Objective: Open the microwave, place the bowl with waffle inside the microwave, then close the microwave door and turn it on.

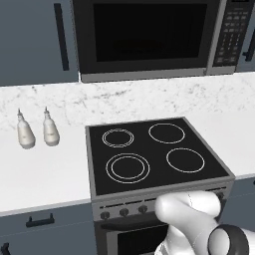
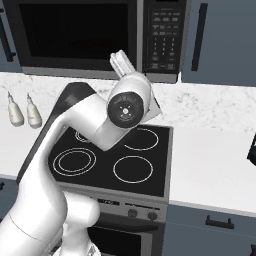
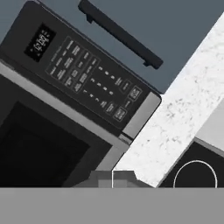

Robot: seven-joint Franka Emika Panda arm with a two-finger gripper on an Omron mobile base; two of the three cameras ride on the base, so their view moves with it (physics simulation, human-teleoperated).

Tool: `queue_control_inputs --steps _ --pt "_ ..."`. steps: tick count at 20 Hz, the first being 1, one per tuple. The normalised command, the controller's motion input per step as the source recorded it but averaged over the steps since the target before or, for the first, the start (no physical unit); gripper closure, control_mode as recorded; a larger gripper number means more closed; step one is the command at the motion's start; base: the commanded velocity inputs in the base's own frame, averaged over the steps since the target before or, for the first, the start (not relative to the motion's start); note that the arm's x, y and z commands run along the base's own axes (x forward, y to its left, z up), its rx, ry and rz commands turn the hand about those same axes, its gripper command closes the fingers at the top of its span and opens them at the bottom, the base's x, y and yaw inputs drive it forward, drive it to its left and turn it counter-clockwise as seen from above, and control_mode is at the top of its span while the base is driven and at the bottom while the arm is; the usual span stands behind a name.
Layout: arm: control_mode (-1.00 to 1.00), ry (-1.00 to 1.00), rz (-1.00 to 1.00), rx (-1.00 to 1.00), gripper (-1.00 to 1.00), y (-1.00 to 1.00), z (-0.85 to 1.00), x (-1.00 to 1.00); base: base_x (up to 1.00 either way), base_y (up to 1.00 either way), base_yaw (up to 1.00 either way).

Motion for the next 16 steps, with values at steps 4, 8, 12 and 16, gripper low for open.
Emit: queue_control_inputs --steps 4,8,12,16 --pt "-1.0 0.0 -0.07 0.4 1.0 0.0 -0.02 0.0 0.0 0.0 0.0" --pt "-1.0 0.0 0.01 0.28 1.0 0.0 0.0 0.09 0.0 0.0 0.0" --pt "-1.0 0.0 0.1 0.26 1.0 -0.05 0.0 0.2 0.0 0.0 0.0" --pt "-1.0 0.0 0.08 0.24 1.0 -0.04 0.0 0.43 0.0 0.0 0.0"
